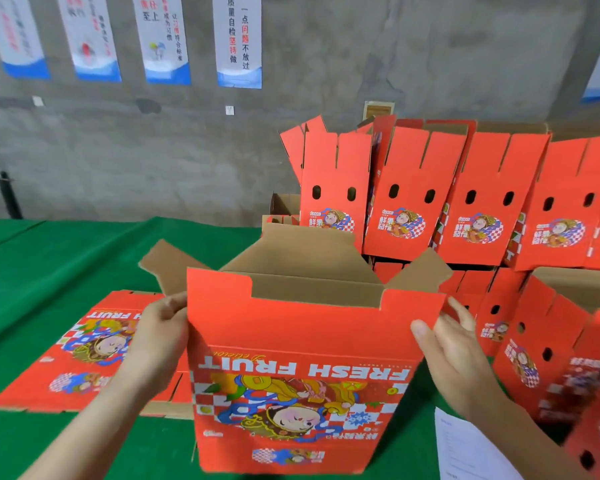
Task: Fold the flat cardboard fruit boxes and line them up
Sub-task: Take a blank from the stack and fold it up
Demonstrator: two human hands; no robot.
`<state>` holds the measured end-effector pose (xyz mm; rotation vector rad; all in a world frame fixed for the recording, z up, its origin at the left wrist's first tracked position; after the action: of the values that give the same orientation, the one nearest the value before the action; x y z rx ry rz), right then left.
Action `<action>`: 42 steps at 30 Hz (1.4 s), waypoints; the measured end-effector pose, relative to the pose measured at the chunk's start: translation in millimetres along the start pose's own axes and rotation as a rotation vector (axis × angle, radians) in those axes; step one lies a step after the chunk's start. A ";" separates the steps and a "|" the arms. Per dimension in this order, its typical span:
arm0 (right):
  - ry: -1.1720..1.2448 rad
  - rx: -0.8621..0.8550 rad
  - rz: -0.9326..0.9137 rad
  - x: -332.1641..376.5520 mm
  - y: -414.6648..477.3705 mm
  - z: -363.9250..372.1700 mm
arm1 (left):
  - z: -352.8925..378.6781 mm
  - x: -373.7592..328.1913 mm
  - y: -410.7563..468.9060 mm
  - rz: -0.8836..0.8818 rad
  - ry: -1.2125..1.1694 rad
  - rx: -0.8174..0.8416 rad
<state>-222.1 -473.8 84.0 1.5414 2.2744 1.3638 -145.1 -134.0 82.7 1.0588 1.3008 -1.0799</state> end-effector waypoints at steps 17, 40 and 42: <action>-0.036 0.048 0.355 -25.3 34.8 43.6 | 18.9 16.4 -14.6 0.314 0.349 -0.250; -0.322 0.753 0.075 -12.7 72.4 45.1 | 5.6 -8.7 4.7 0.409 0.915 0.223; -0.324 0.685 0.084 -17.1 70.4 45.2 | 11.7 -16.2 18.2 0.455 0.939 0.105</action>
<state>-141.0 -452.0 99.1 1.8600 2.6018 0.2780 -124.9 -142.0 98.7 1.9533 1.5866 -0.2740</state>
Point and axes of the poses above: each hand's wrist, its own y-axis towards the middle knuckle, its own z-axis out of the palm, x = y × z, the point moved 1 cm from there along y, towards the middle knuckle, and after that the axes turned 13 degrees about -z, right-handed, at the moved point
